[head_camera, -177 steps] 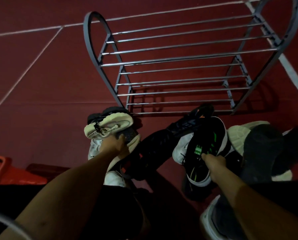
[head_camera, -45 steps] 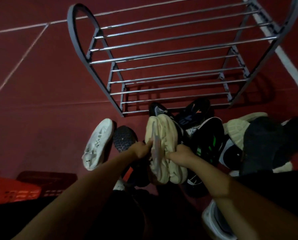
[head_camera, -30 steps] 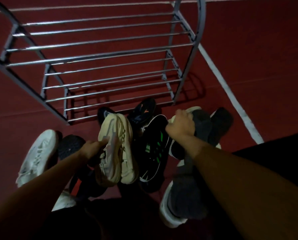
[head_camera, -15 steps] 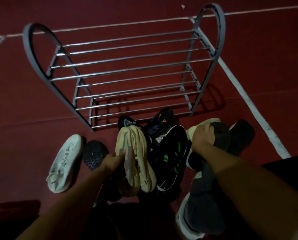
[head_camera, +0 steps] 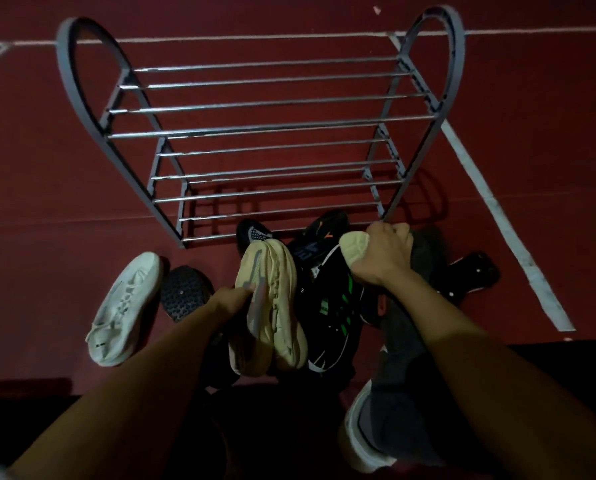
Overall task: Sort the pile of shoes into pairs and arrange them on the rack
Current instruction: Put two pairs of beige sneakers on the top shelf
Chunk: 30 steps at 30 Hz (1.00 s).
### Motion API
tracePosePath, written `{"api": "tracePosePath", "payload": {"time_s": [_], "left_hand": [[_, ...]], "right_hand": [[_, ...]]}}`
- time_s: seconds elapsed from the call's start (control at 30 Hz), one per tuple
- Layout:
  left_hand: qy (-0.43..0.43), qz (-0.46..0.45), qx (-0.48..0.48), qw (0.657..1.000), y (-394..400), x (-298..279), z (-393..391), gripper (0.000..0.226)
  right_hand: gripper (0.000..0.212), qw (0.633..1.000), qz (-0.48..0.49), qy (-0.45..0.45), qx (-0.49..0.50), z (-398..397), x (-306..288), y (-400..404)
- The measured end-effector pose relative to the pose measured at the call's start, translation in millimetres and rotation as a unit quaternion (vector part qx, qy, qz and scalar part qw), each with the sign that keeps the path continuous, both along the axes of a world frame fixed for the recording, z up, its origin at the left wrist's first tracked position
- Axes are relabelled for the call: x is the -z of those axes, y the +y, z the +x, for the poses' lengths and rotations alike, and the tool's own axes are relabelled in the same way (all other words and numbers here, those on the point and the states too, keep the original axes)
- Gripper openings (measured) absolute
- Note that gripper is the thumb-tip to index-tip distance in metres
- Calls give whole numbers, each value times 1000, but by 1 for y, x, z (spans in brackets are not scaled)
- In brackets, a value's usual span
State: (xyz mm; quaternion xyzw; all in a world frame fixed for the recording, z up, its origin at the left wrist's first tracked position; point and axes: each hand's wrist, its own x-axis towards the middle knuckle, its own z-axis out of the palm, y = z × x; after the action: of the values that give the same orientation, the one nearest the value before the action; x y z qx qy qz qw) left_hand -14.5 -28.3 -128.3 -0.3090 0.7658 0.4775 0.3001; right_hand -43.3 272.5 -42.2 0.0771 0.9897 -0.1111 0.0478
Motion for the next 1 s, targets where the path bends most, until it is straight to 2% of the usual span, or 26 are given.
{"api": "tracePosePath", "payload": {"time_s": [0.07, 0.17, 0.23, 0.33, 0.47, 0.53, 0.57, 0.6, 0.63, 0.7, 0.73, 0.83, 0.87, 1.0], "left_hand": [[2, 3, -8, 1000, -2, 0, 1, 63], [9, 18, -4, 1000, -8, 6, 5, 67], [10, 23, -4, 1000, -10, 9, 6, 68], [10, 21, -4, 1000, -10, 11, 7, 70], [18, 42, 5, 999, -12, 14, 7, 81], [25, 47, 13, 999, -14, 14, 7, 84], [30, 45, 16, 998, -13, 13, 8, 82], [33, 42, 19, 998, -11, 10, 8, 77], [38, 35, 26, 998, -8, 9, 8, 71], [41, 12, 45, 998, -6, 8, 10, 65], [43, 2, 52, 998, -6, 10, 10, 66], [51, -9, 59, 997, -9, 12, 13, 67], [52, -12, 62, 997, -9, 13, 13, 68], [49, -7, 45, 998, -5, 11, 9, 70]], "right_hand": [[55, 992, -111, -43, -45, -10, -29, 0], [65, 939, -289, -161, -90, -24, -66, -7], [65, 920, -327, -186, -109, -28, -74, -16], [64, 916, -313, -203, -149, -29, -80, -30], [56, 949, -204, -147, -190, -33, -73, -50], [75, 947, -176, -179, -201, -28, -54, -61], [88, 943, -124, -229, -207, -26, -42, -64], [91, 932, -68, -283, -214, -21, -32, -62], [82, 917, -33, -338, -211, -16, -23, -56], [59, 895, -39, -405, -182, -5, 1, -38], [58, 887, -39, -423, -179, 2, 12, -30], [81, 858, 35, -460, -227, 16, 23, -23], [82, 852, 50, -467, -232, 19, 20, -24], [51, 862, -8, -449, -234, 23, 4, -20]]}}
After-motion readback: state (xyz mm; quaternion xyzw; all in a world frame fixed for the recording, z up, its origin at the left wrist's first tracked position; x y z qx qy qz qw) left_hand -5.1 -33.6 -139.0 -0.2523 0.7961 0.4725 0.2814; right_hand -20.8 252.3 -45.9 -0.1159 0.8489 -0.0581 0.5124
